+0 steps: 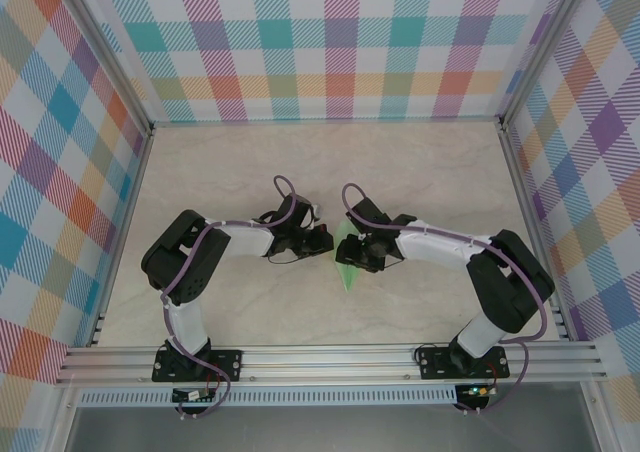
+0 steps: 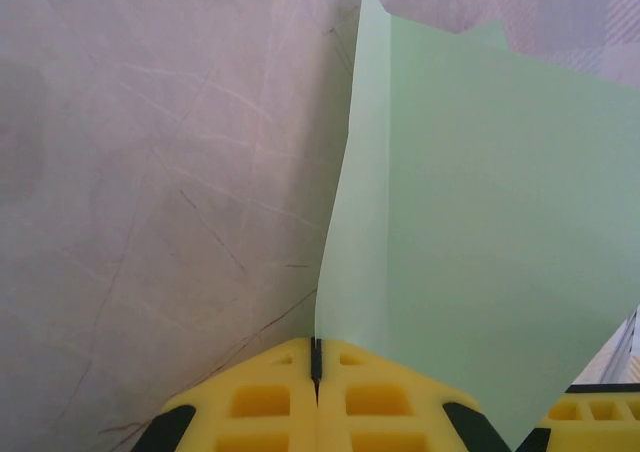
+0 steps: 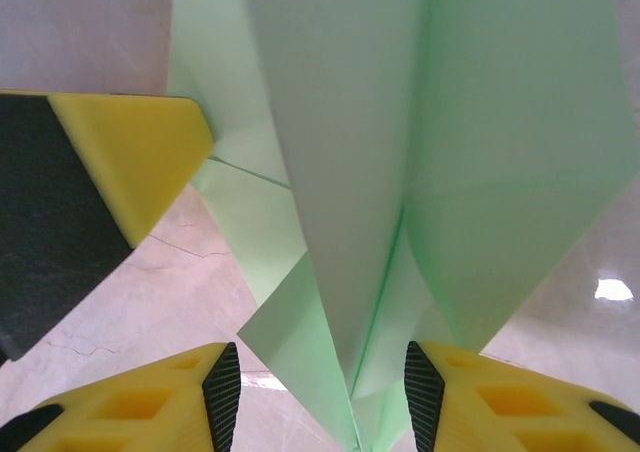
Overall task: Fold a paper plane with a square sheet of paper (pick it up from the middle)
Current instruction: Move a paper plane to the center of the table.
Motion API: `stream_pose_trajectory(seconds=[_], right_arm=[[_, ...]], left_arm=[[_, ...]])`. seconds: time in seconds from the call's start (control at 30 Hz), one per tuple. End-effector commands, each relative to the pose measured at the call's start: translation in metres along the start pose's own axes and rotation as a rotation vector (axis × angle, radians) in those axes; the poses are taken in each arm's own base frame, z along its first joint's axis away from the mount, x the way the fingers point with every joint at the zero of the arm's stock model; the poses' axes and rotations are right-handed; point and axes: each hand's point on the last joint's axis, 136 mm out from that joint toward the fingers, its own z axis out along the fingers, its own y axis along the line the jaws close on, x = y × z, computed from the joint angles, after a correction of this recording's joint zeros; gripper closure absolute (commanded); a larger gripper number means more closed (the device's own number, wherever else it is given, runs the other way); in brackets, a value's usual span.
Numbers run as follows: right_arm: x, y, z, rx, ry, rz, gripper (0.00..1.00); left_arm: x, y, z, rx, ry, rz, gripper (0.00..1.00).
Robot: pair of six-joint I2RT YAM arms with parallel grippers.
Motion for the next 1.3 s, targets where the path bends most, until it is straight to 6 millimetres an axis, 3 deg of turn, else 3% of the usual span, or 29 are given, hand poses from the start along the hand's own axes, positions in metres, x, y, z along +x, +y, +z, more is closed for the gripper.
stream_pose_trajectory(seconds=[0.0, 0.37, 0.5, 0.83, 1.27], right_arm=[[0.006, -0.009, -0.007, 0.036, -0.01, 0.051, 0.5], [0.015, -0.001, 0.0, 0.006, 0.017, 0.036, 0.55], [0.014, 0.003, 0.002, 0.003, 0.016, 0.016, 0.61], [0.01, -0.006, 0.001, 0.063, -0.004, 0.001, 0.6], [0.011, 0.002, -0.008, 0.099, -0.046, -0.08, 0.59]], left_arm=[[-0.003, 0.011, 0.003, -0.02, -0.007, -0.016, 1.0], [-0.003, 0.01, 0.004, -0.014, -0.003, -0.019, 1.0], [-0.003, 0.009, 0.003, -0.011, -0.003, -0.019, 1.0], [-0.002, 0.009, 0.002, -0.011, -0.001, -0.018, 1.0], [-0.002, 0.01, 0.002, -0.013, -0.001, -0.017, 1.0]])
